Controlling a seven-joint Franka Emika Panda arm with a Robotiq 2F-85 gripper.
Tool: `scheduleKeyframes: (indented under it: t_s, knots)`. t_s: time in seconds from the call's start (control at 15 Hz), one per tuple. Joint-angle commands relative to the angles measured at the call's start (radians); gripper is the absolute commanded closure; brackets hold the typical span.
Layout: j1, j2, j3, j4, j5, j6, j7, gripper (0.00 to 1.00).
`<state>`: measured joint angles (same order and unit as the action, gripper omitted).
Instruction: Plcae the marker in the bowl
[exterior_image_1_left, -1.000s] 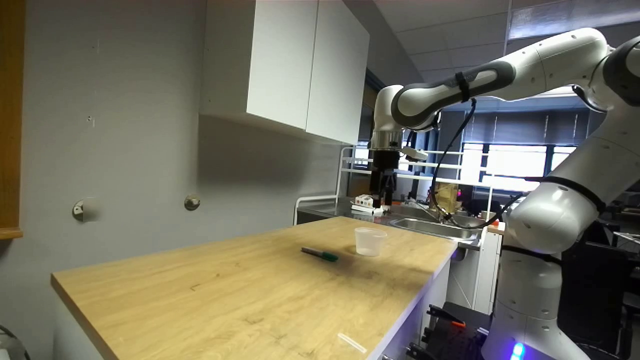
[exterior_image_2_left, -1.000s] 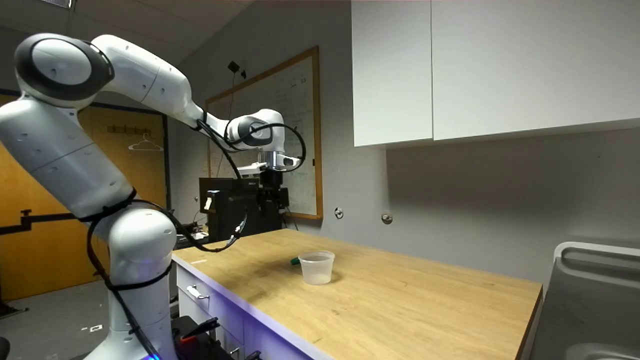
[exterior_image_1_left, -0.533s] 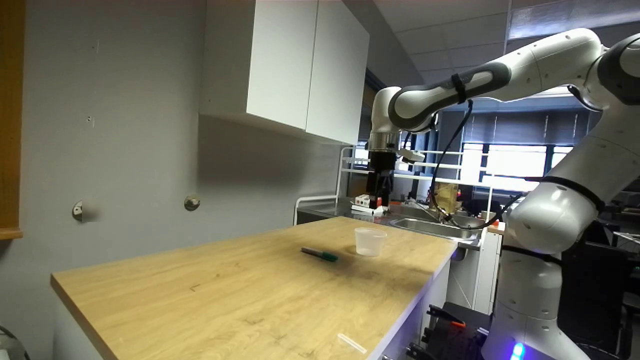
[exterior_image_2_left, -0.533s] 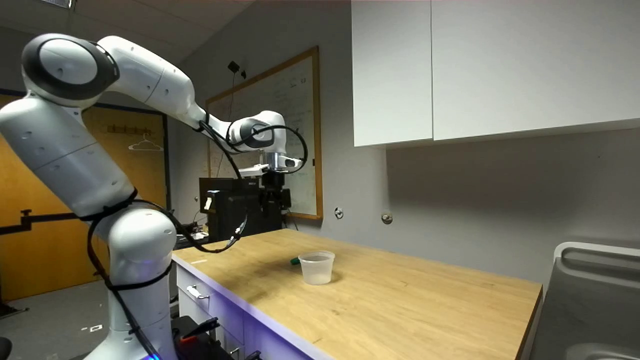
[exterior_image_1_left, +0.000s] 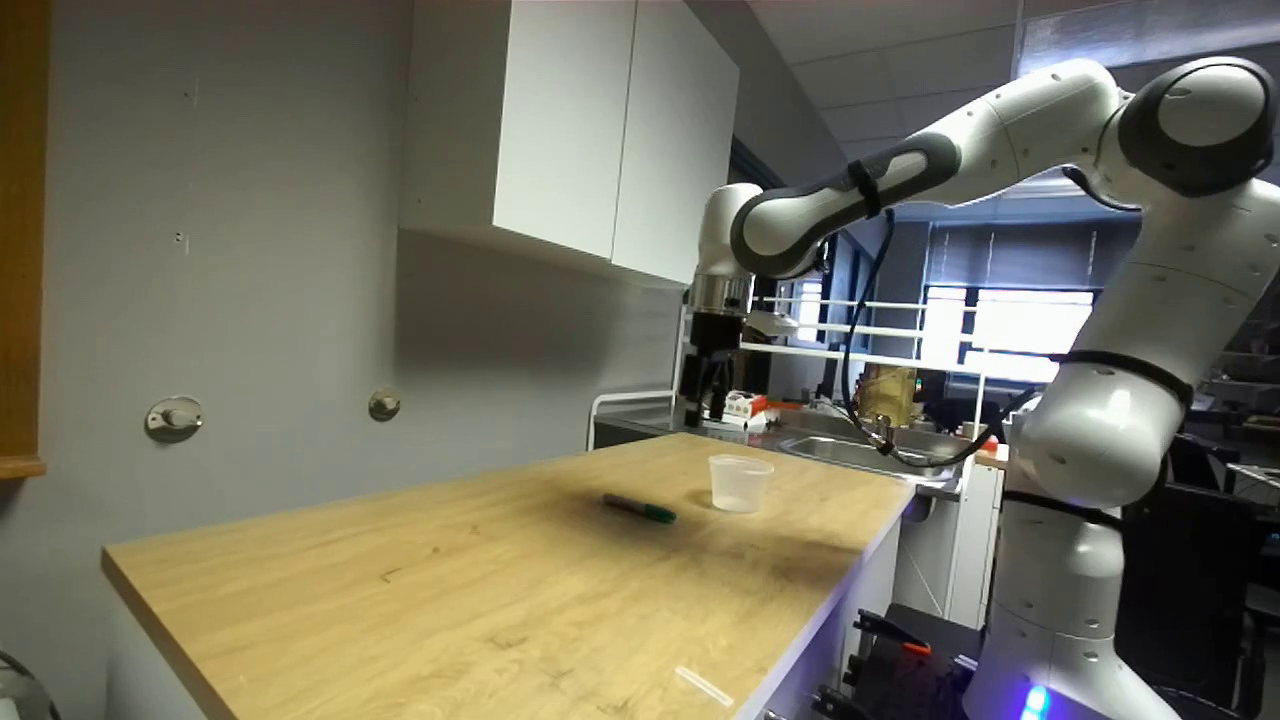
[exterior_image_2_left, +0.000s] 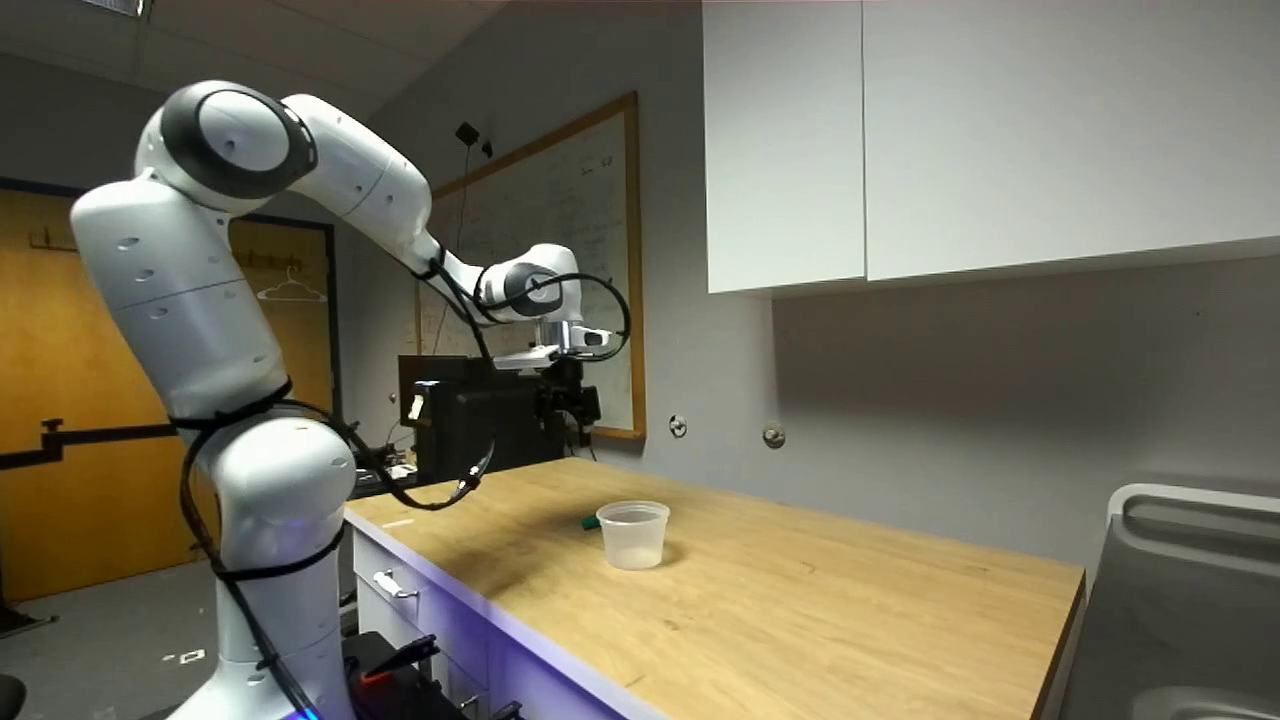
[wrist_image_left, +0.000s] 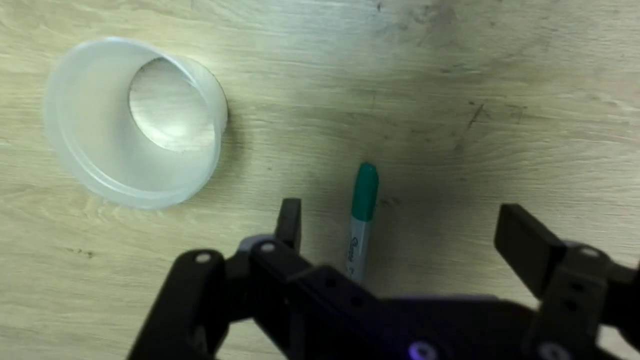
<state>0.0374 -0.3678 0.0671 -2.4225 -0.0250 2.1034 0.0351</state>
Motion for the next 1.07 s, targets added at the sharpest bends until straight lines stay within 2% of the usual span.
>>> scheduleKeyframes:
  t_s: [0.0,1.0]
  knots:
    - [0.011,0.132,0.014,0.106,-0.006,0.013,0.012,0.00]
    - [0.020,0.485,0.005,0.304,-0.042,-0.030,0.016,0.00]
